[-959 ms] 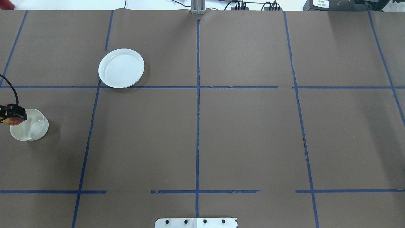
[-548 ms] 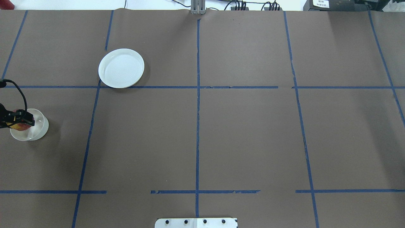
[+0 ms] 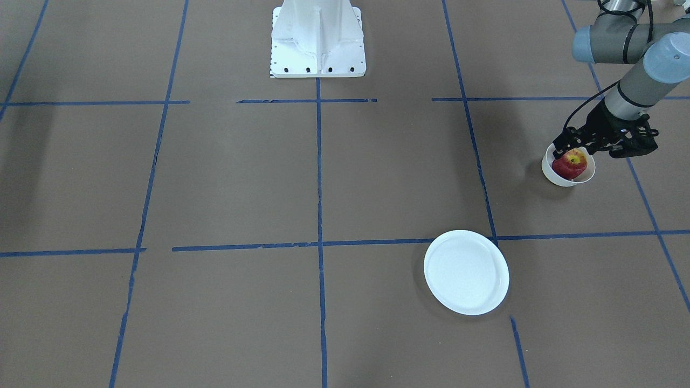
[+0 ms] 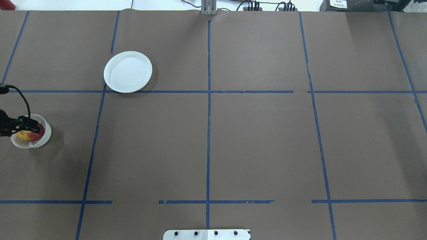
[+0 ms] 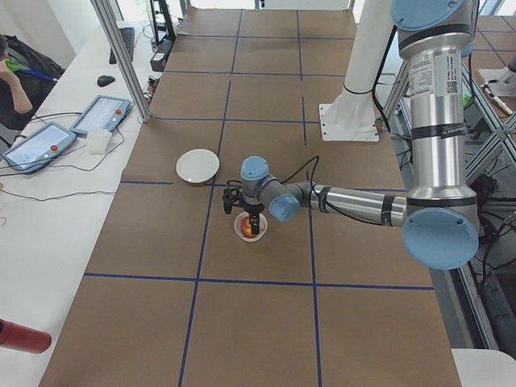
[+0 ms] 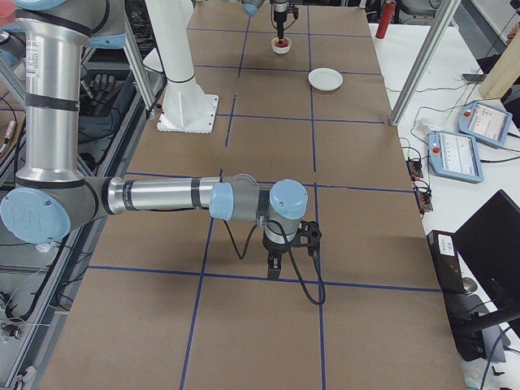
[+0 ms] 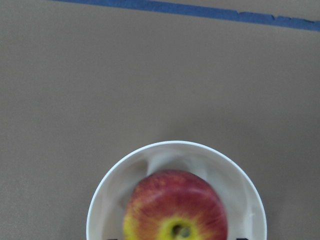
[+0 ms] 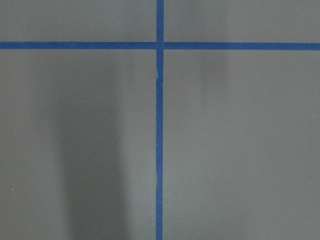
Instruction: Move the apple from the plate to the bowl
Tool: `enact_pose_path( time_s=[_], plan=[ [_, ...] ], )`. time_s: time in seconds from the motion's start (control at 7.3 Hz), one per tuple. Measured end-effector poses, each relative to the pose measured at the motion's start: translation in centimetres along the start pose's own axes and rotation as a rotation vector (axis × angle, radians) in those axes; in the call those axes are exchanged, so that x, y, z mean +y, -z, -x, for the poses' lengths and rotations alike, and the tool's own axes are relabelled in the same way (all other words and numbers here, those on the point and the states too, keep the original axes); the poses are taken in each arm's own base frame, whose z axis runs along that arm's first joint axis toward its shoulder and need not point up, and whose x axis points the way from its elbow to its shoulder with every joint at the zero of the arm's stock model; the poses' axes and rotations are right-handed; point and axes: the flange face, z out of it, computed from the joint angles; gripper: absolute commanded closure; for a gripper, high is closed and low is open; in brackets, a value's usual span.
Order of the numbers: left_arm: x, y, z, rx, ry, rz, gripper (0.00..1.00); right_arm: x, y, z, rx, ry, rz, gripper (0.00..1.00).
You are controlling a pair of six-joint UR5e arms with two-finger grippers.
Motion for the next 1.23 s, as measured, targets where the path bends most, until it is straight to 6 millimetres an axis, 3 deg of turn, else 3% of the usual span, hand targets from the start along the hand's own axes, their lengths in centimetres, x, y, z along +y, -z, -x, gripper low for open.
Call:
enact_pose_path(
  time_s=[0.14, 0.41, 0.68, 0.96, 1.23],
  plan=[
    [0.1, 0.6, -0.5, 0.017, -0.005, 0.007, 0.00, 0.0, 0.0, 0.0, 0.000, 0.000, 0.000, 0.00],
    [0.4, 3.8, -3.0, 0.055, -0.026, 0.016, 0.00, 0.0, 0.0, 0.0, 0.000, 0.000, 0.000, 0.00],
    [-3.1, 7.7, -3.3, 0.008, -0.126, -0.021, 0.00, 0.0, 0.0, 0.0, 0.000, 0.000, 0.000, 0.00],
    [-7.2, 11.5, 0.4, -0.043, -0.297, -0.083, 0.00, 0.0, 0.0, 0.0, 0.000, 0.000, 0.000, 0.00],
    [-9.8, 14.4, 7.3, -0.090, -0.360, -0.127, 0.00, 0.0, 0.0, 0.0, 0.000, 0.000, 0.000, 0.00]
  ],
)
